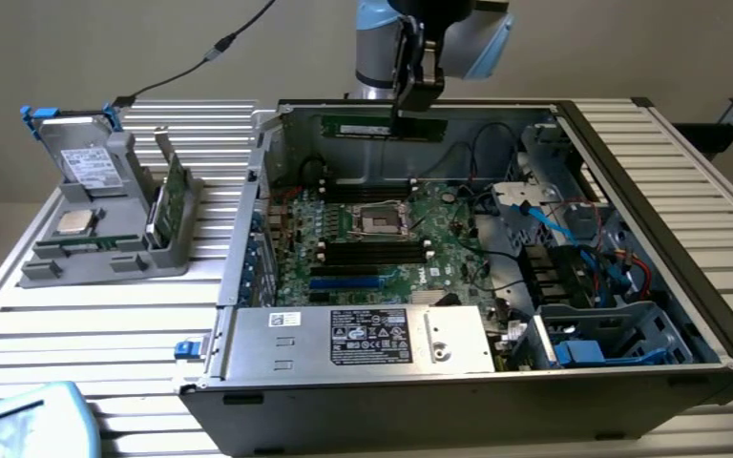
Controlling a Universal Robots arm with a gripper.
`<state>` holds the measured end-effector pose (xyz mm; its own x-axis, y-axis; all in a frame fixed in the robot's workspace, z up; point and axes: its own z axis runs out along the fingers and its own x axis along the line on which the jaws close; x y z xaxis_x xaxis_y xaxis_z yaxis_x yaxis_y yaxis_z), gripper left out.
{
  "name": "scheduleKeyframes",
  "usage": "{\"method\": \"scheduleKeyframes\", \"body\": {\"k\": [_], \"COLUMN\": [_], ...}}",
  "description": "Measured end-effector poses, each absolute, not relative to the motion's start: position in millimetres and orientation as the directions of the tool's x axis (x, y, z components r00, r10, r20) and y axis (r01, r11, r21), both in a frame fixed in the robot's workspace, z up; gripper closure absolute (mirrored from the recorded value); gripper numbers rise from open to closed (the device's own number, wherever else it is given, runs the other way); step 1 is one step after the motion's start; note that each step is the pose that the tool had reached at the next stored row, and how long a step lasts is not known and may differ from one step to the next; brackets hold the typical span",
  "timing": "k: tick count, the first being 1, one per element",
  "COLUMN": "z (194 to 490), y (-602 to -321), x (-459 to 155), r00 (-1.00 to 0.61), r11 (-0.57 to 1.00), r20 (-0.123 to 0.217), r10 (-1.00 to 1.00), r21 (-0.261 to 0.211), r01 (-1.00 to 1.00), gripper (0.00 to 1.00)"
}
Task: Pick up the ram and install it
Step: 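Pick up the ram and move it above insertion slot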
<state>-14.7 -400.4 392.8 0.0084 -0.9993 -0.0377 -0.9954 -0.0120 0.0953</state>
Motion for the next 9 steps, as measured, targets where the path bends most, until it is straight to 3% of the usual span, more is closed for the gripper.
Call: {"method": "scheduleKeyframes", "body": {"k": [9], "z": [378], "y": [-401], "x": [-17], "r00": [0.071], "r11": [-0.074], "r20": [-0.037], "r10": [-0.997], "r21": [0.095], "r01": [-0.993], "gripper": [0.86]}}
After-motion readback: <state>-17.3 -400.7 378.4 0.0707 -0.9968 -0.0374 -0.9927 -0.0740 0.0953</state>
